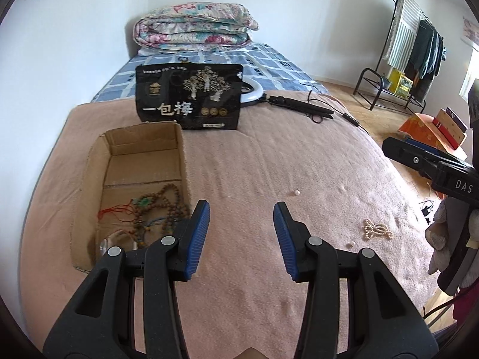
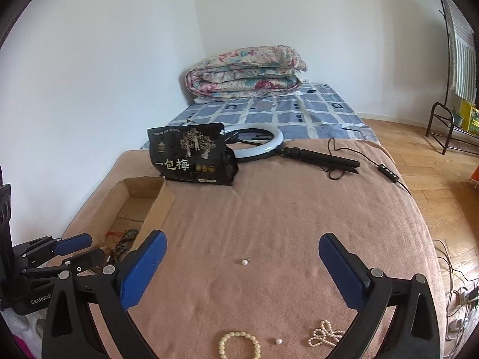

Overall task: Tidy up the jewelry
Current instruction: 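Open both grippers and withdraw them toward the remaining pearls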

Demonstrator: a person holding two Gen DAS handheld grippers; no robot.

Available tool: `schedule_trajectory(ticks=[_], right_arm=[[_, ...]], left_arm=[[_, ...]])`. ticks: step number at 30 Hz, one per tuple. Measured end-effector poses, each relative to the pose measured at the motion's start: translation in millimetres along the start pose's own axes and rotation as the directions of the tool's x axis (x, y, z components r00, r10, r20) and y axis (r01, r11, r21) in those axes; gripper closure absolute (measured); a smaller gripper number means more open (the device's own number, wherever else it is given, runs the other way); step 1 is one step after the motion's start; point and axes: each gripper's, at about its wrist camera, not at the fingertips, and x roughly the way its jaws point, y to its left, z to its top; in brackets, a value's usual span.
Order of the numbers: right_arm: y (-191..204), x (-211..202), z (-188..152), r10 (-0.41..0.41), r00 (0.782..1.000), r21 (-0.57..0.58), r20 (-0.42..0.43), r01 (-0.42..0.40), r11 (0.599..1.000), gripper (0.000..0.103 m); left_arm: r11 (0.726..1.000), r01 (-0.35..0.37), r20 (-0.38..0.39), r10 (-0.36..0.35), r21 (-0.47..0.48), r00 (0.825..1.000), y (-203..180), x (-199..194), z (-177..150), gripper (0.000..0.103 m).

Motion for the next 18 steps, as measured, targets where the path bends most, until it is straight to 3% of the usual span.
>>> schedule_trajectory(ticks=[13, 18], right_arm=[[-89.9, -19.0, -37.2, -0.121, 0.992, 0.107, -0.041, 0.125, 0.986, 0.000], [-111.9, -14.3, -56.0, -0.137, 0.987, 0.079, -0.089, 0.144, 0.986, 0.000]], left_arm=[[0.993, 0.084, -0.080, -0.077, 0.082, 0.994, -56.4, 30.1, -16.1, 0.058], [0.990, 0.109, -0.131, -0.097, 0.092, 0.987, -68.9, 44.8, -27.4, 0.058]])
